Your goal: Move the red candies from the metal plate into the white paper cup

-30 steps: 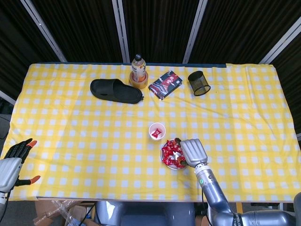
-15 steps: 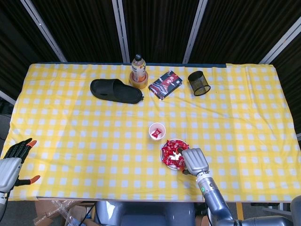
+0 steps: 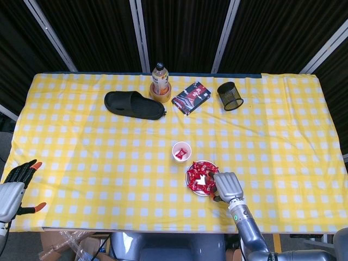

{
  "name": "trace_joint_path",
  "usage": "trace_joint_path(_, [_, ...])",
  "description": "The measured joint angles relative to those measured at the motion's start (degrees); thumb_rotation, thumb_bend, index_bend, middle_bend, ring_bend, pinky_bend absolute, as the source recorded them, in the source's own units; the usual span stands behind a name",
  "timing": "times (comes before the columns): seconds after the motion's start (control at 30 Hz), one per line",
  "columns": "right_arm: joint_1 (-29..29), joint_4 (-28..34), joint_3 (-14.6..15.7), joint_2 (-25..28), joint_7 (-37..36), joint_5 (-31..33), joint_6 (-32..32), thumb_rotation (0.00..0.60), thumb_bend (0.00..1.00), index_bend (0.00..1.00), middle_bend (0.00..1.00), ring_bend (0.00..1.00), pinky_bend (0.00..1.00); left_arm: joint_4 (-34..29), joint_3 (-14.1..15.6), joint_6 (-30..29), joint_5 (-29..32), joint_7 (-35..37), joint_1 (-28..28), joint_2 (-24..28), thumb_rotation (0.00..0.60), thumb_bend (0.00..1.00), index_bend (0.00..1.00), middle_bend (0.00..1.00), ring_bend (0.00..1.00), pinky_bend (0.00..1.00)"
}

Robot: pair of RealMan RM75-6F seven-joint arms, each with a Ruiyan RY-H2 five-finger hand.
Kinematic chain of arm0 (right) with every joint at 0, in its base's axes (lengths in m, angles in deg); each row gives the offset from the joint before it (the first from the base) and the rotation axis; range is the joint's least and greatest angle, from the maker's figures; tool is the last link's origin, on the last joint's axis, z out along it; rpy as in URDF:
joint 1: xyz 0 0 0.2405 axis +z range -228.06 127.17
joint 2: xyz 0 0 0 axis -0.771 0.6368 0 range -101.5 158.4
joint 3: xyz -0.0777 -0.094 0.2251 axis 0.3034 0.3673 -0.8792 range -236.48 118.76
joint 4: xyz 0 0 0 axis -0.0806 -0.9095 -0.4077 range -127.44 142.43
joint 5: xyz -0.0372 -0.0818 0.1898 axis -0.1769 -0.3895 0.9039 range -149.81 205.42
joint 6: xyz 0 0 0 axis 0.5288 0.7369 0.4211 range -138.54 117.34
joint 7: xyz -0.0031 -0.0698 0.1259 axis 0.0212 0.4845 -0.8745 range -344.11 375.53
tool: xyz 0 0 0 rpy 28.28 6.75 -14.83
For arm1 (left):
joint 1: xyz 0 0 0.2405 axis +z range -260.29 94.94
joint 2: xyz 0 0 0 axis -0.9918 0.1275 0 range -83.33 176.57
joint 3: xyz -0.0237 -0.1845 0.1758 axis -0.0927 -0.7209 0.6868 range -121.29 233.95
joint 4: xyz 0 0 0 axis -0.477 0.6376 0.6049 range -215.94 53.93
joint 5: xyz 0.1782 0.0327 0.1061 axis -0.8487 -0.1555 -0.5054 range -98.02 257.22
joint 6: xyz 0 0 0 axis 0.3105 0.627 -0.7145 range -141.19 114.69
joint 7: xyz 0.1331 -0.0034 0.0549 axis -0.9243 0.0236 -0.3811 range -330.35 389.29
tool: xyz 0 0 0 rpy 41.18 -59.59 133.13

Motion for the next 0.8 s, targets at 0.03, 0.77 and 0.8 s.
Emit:
trace_joint_path(0.03, [-0.06, -0.30, 0.02, -0.18, -0.04, 0.09, -0.18, 0.600, 0.34, 0.40, 0.93, 0.92, 0.87, -0.01, 0.00, 0.00, 0.02, 0.00, 0.00, 0.00, 0.600, 0.04, 0.00, 0.00, 0.00, 0.00])
trace_joint_path(0.77, [-0.36, -1.76, -1.29, -1.99, -0.91, -0.40, -1.65, 0.600, 0.47, 0.57, 0.93, 0.92, 0.87, -0.22, -0.16, 0.42, 0.69, -0.21, -0.11, 0.02, 0.600, 0.04, 0.00, 0.00, 0.00, 0.00])
trace_joint_path(0.8, [-0.34, -1.73, -1.36, -2.02, -0.88, -0.44, -1.63, 0.600, 0.47, 0.58, 0.93, 0.92, 0.87, -0.22, -0.15, 0.41, 0.68, -0.16, -0.10, 0.03, 0.600, 0.04, 0.00, 0.00, 0.00, 0.00])
